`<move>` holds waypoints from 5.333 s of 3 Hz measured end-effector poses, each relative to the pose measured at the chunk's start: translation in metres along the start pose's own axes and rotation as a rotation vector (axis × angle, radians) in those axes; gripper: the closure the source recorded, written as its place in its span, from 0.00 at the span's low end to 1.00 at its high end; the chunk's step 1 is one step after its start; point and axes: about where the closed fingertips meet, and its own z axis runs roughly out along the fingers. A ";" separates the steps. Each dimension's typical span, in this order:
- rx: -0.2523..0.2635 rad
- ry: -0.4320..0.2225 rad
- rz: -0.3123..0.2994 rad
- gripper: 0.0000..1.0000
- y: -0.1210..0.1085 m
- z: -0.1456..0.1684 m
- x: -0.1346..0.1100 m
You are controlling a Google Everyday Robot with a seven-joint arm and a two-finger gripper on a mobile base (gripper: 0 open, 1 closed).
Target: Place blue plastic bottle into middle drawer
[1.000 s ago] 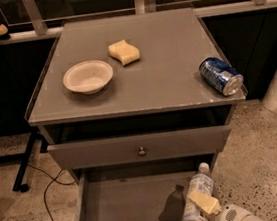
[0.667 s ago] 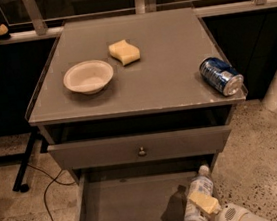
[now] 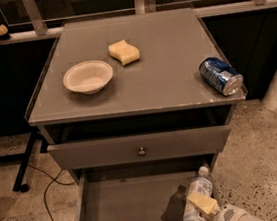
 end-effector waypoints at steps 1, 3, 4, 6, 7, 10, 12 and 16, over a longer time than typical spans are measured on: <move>-0.015 0.022 0.016 1.00 -0.003 0.018 0.007; -0.045 0.092 0.022 1.00 0.000 0.059 0.024; -0.059 0.122 0.001 1.00 0.010 0.077 0.030; -0.074 0.157 -0.030 1.00 0.025 0.104 0.034; -0.049 0.151 -0.025 1.00 0.029 0.132 0.029; -0.026 0.134 0.024 1.00 0.017 0.143 0.022; 0.003 0.122 0.038 1.00 0.006 0.170 0.010; 0.036 0.132 0.062 0.11 -0.003 0.182 0.005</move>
Offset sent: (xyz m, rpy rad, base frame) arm 0.0230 0.0445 -0.0482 0.0954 0.0312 0.0590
